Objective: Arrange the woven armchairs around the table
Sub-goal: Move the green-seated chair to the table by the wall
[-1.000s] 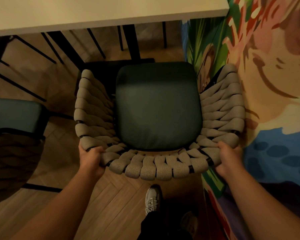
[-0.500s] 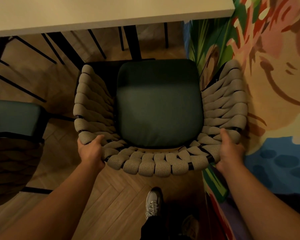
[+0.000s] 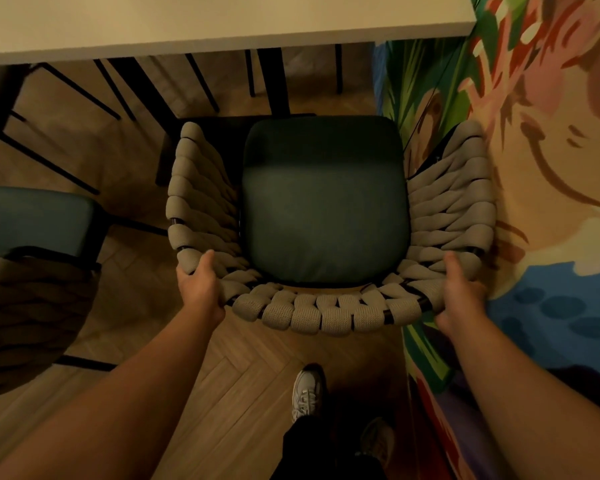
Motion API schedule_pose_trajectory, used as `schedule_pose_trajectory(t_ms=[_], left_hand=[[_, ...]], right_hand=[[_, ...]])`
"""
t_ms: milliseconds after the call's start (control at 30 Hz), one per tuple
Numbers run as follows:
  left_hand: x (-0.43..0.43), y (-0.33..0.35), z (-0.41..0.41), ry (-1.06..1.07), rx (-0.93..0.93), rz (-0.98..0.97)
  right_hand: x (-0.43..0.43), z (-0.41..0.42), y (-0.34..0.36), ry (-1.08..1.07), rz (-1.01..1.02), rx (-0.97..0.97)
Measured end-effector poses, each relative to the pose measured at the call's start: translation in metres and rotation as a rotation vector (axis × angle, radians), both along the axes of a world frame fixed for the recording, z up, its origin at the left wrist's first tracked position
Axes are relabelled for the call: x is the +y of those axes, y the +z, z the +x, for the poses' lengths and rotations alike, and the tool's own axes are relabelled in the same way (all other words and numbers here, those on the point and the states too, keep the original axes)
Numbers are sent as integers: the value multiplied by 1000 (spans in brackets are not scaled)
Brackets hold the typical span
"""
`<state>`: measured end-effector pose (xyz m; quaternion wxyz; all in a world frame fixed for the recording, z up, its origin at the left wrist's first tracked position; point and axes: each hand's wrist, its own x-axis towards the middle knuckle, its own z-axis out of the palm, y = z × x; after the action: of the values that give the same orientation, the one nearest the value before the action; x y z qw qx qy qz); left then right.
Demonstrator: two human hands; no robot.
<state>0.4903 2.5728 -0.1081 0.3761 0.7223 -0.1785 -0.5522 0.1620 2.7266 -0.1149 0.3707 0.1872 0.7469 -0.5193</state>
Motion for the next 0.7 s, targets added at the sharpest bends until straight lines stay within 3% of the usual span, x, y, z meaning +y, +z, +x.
schedule_pose_trajectory(t_ms=[133,333,433,700], left_hand=[[26,29,2,-104,116,112],[89,92,54,-614,-9,190],[124,117,84,-760,-83,261],[258,151,175,-942,-319,253]], right_hand=[[24,30,40,115,-67,-76],[81,92,102,419,15,-160],[109,126,129,630,60,-203],[184,192,144,1111,225,-26]])
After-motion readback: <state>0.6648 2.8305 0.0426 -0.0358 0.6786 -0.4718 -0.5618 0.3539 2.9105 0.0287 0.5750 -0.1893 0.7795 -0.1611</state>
